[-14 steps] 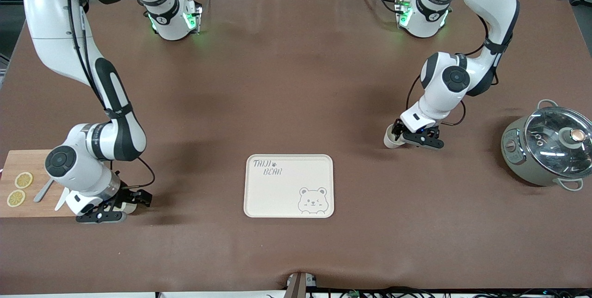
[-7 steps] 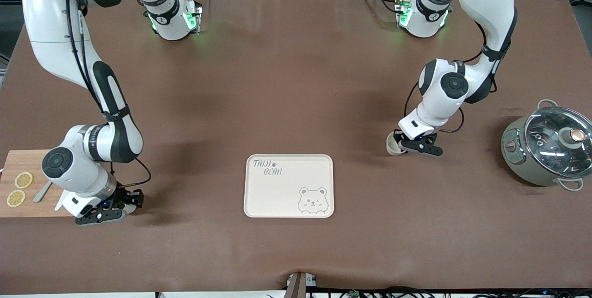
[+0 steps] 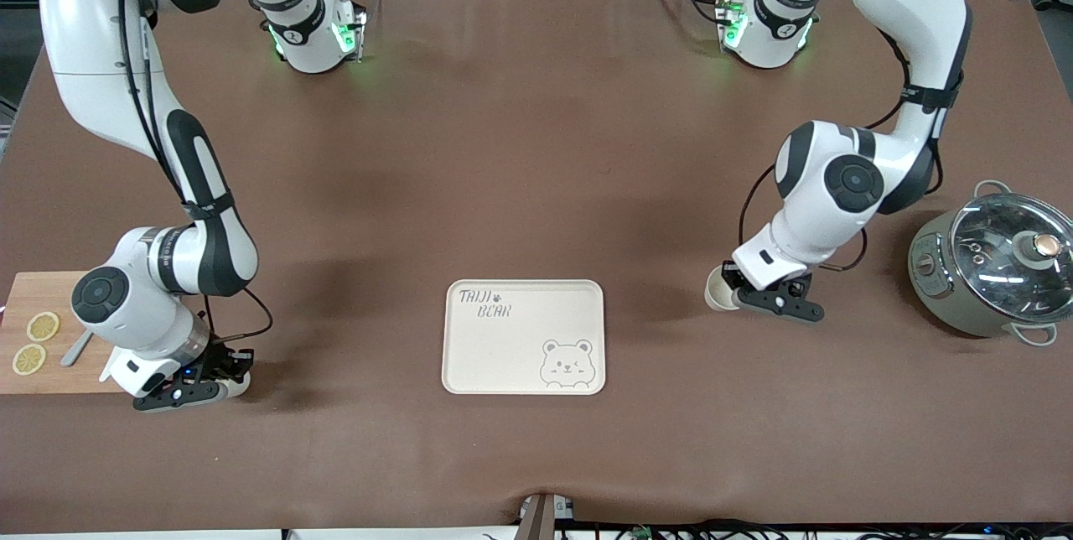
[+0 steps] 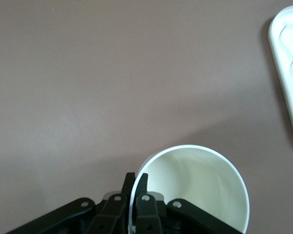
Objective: Place white IKEA cup upright on tray with both arms
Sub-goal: 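Grasp each white cup by its rim with both grippers, then carry both cups toward the white tray with both grippers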
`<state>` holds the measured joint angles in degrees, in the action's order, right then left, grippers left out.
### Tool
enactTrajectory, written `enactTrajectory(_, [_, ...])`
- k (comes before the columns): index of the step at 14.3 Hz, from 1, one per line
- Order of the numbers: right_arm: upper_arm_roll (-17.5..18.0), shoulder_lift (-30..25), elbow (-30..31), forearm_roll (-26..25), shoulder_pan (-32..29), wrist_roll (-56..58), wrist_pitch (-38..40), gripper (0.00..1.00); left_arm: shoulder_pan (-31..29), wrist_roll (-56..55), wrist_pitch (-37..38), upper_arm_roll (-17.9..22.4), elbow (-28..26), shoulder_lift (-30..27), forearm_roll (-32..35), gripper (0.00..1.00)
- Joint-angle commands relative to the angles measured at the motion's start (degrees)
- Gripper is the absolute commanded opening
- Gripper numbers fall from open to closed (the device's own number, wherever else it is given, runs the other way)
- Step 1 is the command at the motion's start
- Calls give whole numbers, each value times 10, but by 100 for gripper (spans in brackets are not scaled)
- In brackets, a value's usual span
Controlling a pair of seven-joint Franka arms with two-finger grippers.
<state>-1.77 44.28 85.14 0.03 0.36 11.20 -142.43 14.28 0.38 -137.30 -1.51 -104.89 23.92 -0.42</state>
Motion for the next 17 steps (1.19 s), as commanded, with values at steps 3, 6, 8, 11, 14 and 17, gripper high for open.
enactTrajectory(3, [5,-15,-36,3,36,-56,33,0,39,-88,141,0,226,105,2,0])
enactTrajectory(6, [4,-22,-72,3,86,-148,92,0,65,-179,145,0,282,146,2,0])
enactTrajectory(8, [4,-21,-100,-1,122,-220,140,0,88,-214,143,2,302,162,1,0])
enactTrajectory(11, [3,-17,-118,-4,172,-294,159,0,123,-280,131,1,347,197,1,0])
enactTrajectory(14, [-2,-6,-131,-10,227,-365,160,0,147,-332,77,-2,353,221,0,0])
enactTrajectory(17, [-3,25,-163,-11,262,-416,154,0,165,-358,36,-2,353,244,0,0])
